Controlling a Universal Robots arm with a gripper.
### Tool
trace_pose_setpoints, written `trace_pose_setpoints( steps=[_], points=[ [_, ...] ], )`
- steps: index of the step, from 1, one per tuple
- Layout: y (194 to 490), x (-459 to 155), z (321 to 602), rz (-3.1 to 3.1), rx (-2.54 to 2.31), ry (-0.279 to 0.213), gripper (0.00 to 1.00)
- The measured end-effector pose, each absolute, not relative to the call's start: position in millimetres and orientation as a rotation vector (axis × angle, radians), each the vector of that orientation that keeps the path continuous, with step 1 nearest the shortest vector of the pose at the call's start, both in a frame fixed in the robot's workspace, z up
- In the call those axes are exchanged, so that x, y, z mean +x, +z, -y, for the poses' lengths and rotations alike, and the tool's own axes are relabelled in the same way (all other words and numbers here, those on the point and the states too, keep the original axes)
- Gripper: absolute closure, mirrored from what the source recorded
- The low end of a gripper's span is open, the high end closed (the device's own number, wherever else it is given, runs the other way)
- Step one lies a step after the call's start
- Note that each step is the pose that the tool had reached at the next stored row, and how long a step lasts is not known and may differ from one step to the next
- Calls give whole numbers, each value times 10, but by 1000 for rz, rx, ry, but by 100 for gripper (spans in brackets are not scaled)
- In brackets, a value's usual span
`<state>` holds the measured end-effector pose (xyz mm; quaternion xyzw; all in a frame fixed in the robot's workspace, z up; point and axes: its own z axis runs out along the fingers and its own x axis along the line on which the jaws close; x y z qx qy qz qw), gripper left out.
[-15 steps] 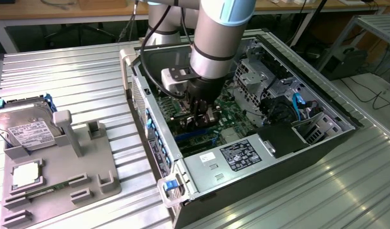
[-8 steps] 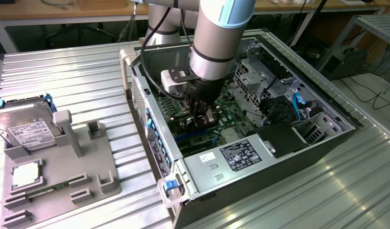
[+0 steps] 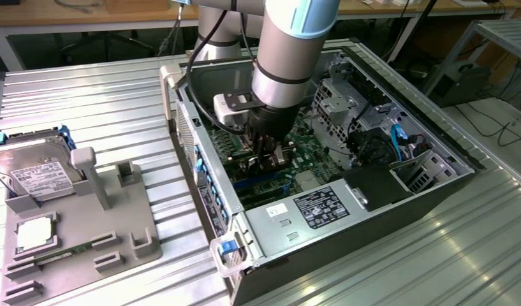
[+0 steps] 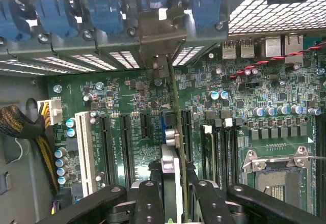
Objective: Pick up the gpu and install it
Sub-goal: 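Insert the gpu into the slot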
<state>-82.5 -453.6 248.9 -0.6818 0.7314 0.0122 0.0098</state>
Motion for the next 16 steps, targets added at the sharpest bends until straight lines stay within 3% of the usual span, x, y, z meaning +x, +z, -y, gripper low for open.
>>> trace_pose_setpoints(
  steps=[16],
  points=[
    [2486,-825,4536,-2283,-2129,38,72]
  ],
)
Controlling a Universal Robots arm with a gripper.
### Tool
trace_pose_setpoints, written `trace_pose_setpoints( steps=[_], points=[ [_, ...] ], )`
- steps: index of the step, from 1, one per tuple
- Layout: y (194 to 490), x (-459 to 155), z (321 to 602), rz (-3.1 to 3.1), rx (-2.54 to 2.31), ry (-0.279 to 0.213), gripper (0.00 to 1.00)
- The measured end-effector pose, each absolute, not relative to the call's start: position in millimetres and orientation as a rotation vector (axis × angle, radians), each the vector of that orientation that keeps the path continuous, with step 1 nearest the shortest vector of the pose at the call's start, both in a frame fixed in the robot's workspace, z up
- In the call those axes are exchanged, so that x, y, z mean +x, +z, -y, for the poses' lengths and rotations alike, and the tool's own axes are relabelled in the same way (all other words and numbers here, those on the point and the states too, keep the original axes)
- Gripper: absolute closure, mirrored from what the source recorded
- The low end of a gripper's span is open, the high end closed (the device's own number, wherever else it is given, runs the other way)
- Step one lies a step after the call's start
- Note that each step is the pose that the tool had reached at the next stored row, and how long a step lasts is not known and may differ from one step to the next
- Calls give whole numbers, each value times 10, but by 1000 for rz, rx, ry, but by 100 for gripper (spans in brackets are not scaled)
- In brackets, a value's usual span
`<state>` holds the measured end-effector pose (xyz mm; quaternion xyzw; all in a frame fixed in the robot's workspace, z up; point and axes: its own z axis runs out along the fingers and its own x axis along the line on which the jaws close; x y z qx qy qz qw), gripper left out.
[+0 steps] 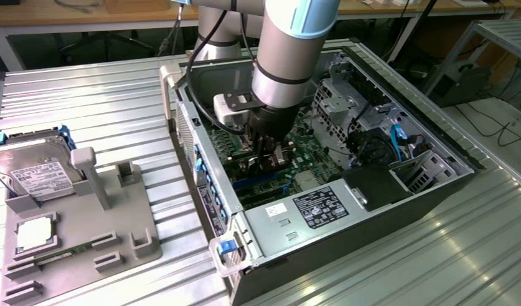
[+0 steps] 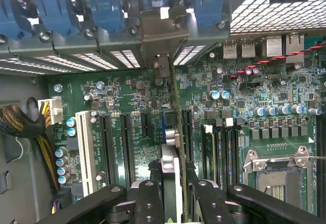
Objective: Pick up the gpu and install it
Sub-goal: 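Insert the gpu into the slot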
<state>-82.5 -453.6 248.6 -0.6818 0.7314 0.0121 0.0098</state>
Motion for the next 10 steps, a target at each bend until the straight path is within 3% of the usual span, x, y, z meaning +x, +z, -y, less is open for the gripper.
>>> trace_pose_setpoints(
  steps=[10],
  points=[
    [2535,-825,4536,-2284,-2129,37,72]
  ],
)
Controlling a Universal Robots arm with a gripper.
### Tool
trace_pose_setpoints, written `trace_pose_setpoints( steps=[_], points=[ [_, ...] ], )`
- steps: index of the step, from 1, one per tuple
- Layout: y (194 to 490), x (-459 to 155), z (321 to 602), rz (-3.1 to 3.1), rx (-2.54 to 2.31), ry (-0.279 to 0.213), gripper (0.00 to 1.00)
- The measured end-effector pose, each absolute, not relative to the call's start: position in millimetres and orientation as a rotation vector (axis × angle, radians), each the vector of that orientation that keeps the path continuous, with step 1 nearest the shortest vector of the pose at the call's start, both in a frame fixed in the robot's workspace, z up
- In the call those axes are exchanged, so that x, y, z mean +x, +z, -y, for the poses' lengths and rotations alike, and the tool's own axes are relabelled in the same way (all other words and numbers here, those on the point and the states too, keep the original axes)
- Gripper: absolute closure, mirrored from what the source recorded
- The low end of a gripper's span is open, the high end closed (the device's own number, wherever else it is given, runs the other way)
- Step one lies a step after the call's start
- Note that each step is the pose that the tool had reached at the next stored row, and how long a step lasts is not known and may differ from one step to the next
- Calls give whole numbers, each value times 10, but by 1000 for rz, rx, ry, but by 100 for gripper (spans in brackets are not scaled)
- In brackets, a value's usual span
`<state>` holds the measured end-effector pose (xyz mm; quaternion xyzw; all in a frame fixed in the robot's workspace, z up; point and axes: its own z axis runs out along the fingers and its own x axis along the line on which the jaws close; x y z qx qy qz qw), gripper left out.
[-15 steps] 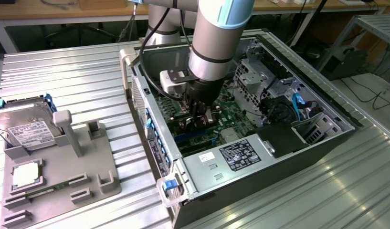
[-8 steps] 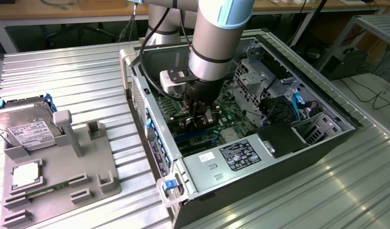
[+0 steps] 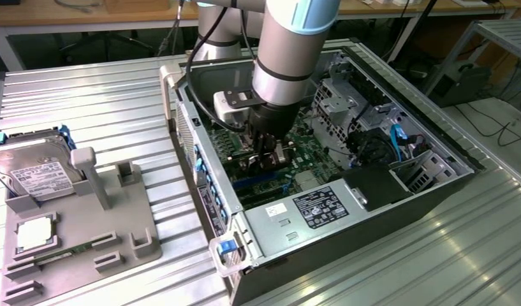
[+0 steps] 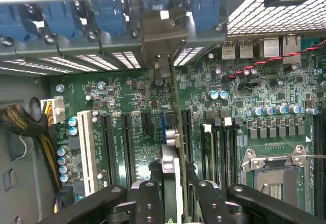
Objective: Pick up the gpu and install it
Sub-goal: 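Insert the gpu into the slot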
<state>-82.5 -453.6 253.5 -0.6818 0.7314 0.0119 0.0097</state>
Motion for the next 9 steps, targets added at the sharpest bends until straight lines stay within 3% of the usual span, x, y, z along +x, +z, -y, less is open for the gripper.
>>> trace_pose_setpoints(
  steps=[9],
  points=[
    [2578,-812,4540,-2284,-2129,37,72]
  ],
)
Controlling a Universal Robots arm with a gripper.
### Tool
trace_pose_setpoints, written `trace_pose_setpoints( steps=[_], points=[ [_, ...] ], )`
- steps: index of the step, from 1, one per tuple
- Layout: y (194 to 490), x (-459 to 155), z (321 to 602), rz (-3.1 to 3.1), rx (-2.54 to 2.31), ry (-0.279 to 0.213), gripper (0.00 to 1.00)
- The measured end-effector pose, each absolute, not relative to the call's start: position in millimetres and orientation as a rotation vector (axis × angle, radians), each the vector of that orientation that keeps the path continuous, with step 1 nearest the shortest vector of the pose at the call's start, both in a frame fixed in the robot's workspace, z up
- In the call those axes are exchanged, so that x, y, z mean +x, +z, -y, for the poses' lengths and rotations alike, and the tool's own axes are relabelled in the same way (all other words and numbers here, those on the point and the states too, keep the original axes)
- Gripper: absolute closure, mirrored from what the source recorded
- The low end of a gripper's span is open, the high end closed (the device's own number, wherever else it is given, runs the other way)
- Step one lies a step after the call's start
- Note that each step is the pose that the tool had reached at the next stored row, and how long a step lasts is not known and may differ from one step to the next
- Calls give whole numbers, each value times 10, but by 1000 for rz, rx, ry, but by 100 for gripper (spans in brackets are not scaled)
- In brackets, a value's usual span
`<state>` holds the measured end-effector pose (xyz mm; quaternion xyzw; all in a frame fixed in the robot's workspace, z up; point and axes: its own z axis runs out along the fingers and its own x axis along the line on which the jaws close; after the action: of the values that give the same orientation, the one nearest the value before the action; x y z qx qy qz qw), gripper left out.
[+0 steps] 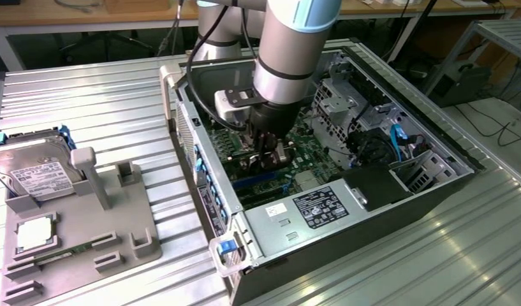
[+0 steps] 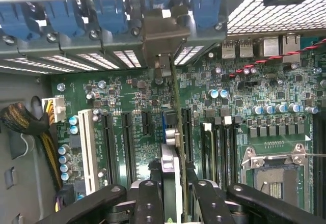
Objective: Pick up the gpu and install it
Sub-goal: 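Insert the gpu into the slot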
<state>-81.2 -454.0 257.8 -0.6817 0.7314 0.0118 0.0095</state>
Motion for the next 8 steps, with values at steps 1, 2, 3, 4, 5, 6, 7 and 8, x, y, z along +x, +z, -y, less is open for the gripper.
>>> trace_pose_setpoints(
  steps=[1,2,3,4,5,6,7,8],
  points=[
    [2592,-811,4540,-2284,-2129,37,72],
    [2601,-808,4540,-2284,-2129,37,72],
    [2601,-803,4540,-2284,-2129,37,72],
    [2601,-796,4540,-2284,-2129,37,72],
    [2602,-784,4540,-2284,-2129,37,72],
    [2603,-761,4540,-2284,-2129,36,72],
    [2602,-734,4539,-2284,-2129,36,72],
    [2601,-703,4539,-2284,-2129,36,72]
  ],
)
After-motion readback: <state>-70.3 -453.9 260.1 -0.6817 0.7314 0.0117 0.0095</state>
